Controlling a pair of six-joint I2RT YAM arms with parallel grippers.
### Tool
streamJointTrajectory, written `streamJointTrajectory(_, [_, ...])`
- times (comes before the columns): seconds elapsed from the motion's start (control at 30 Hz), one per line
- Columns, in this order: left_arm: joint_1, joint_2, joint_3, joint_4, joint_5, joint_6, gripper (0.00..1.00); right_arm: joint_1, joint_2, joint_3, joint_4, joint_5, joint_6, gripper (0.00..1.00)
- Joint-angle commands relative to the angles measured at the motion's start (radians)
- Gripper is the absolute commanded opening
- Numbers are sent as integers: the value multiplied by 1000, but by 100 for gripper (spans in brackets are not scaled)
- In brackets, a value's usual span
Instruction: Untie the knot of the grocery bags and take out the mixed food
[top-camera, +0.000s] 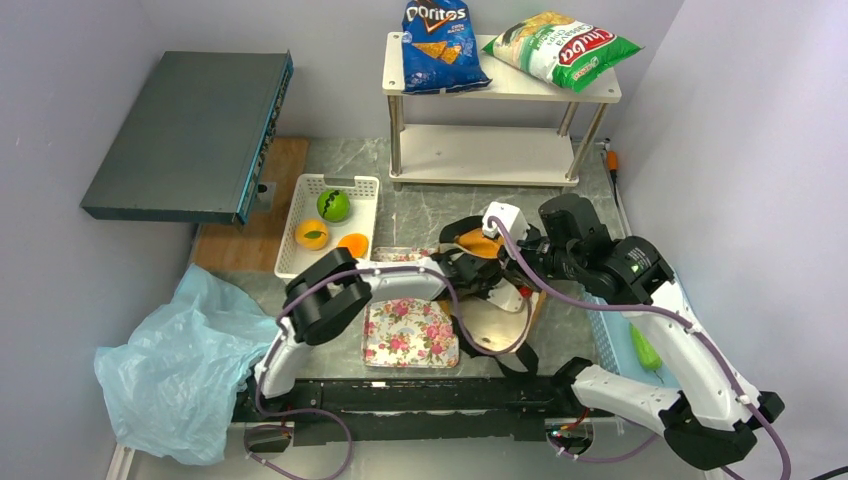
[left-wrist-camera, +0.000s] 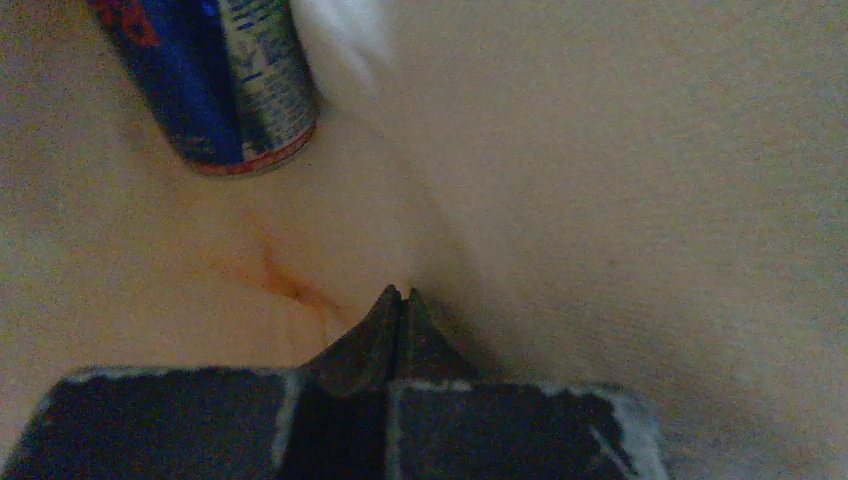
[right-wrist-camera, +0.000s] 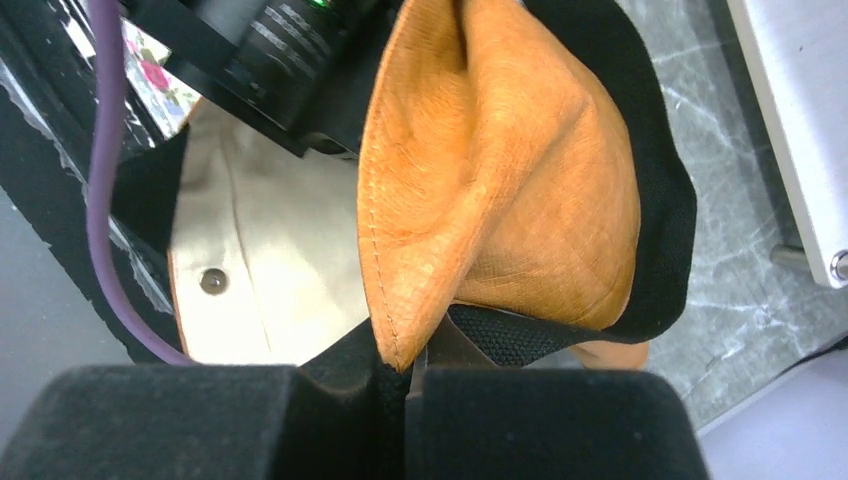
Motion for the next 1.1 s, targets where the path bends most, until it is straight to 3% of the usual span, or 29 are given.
streamJointTrajectory(0.0, [14,-142,-164,145,-58,-67,0,9,-59,19,154,-32,6,0])
streamJointTrajectory(0.23, [-28,-311,-383,424,-49,-12,0,7,-57,-14,179,36,1,0])
streamJointTrajectory(0.47, [-44,-418,-493,487,-39,24,0,3,-100,-79,195,77,-5,0])
streamJointTrajectory(0.6, [-47,-508,-561,480,41,38,0,1,-116,-114,202,97,-18,0])
streamJointTrajectory(0.73, [-47,-674,-536,362,225,-101,52,-1,-108,-122,228,116,-15,0])
streamJointTrajectory(0.77, [-47,-705,-521,334,269,-140,59,0,-106,-123,239,120,-15,0])
streamJointTrajectory(0.87, [-49,-778,-465,248,358,-243,67,-7,-102,-132,282,134,-27,0])
streamJointTrajectory(1.07, [-50,-951,-488,163,402,-398,73,-20,-44,-111,380,112,-79,0])
